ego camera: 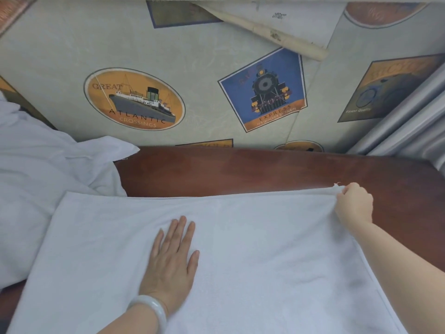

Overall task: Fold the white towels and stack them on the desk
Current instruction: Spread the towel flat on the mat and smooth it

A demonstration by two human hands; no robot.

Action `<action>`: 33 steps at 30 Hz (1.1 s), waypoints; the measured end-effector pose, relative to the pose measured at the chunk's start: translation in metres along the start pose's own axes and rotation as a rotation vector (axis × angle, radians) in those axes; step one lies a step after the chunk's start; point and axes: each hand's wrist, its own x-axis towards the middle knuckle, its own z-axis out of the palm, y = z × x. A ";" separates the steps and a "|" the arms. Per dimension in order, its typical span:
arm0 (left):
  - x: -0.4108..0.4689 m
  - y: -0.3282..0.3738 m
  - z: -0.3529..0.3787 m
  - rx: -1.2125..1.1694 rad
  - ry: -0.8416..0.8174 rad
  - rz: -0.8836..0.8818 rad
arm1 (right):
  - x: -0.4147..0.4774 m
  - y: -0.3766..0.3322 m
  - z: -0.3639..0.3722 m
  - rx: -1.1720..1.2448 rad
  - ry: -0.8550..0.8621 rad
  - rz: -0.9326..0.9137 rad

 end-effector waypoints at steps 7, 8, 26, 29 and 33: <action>0.000 0.001 -0.005 -0.045 -0.046 0.013 | -0.092 -0.030 0.032 -0.247 -0.027 -0.701; 0.001 0.001 -0.006 -0.065 -0.066 0.027 | -0.099 -0.028 0.036 -0.281 -0.118 -0.662; 0.036 -0.121 -0.017 0.114 -0.021 -0.122 | -0.055 -0.024 0.026 -0.341 -0.302 -0.266; 0.040 -0.130 -0.025 0.198 0.011 -0.174 | -0.070 -0.030 0.023 -0.407 -0.173 -0.210; 0.038 -0.167 -0.028 0.231 0.034 -0.167 | -0.075 -0.008 0.029 -0.337 -0.212 -0.216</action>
